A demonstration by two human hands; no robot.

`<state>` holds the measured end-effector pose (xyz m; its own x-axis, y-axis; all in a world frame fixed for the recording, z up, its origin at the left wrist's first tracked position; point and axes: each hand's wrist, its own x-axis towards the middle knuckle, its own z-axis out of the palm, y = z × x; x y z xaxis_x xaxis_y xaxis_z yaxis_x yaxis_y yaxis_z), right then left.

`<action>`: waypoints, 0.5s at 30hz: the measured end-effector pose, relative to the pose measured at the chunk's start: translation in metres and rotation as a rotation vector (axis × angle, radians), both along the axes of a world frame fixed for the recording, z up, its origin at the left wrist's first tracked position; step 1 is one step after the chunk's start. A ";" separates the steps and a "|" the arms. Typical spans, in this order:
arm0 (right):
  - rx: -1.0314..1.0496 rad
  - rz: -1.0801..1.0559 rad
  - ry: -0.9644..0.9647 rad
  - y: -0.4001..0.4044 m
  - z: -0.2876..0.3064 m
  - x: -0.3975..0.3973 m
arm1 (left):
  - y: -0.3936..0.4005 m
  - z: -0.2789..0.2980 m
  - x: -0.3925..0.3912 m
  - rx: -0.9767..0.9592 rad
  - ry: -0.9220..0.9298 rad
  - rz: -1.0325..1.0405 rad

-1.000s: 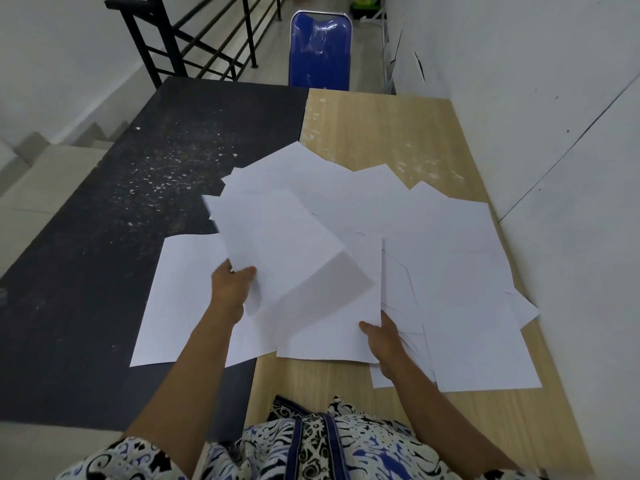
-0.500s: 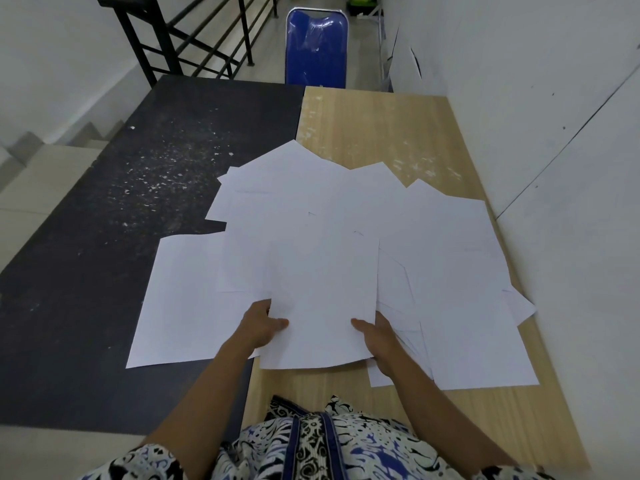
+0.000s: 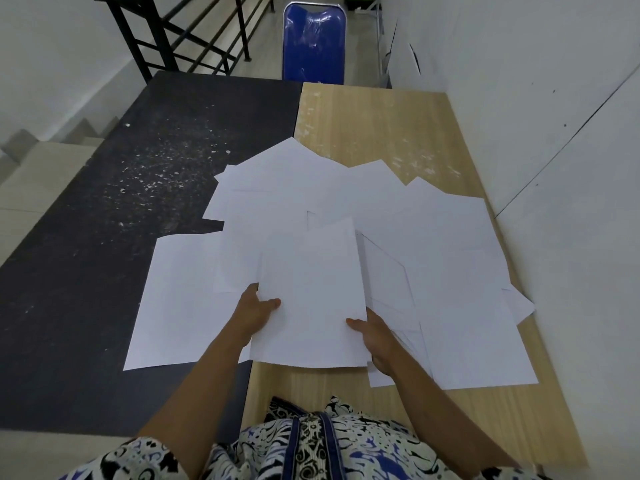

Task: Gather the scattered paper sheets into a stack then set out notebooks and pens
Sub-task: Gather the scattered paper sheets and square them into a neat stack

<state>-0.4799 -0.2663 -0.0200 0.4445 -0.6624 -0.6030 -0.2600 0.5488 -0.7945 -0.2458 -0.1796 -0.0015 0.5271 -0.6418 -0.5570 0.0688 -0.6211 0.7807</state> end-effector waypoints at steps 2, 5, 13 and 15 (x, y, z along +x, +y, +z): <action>-0.017 0.035 0.052 0.002 -0.001 0.004 | -0.002 -0.001 0.000 0.038 0.004 -0.017; -0.074 0.071 0.115 0.003 -0.001 0.005 | -0.003 -0.004 -0.003 0.085 0.009 -0.049; -0.113 -0.150 0.108 -0.001 -0.002 0.001 | -0.010 -0.009 0.007 -0.007 -0.306 0.022; -0.096 -0.161 0.123 -0.005 -0.003 0.001 | -0.014 -0.012 0.018 0.096 -0.508 0.023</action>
<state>-0.4789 -0.2708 -0.0227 0.2555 -0.7759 -0.5769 -0.2736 0.5142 -0.8128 -0.2274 -0.1931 -0.0137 0.7600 -0.5851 -0.2827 -0.2896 -0.6944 0.6587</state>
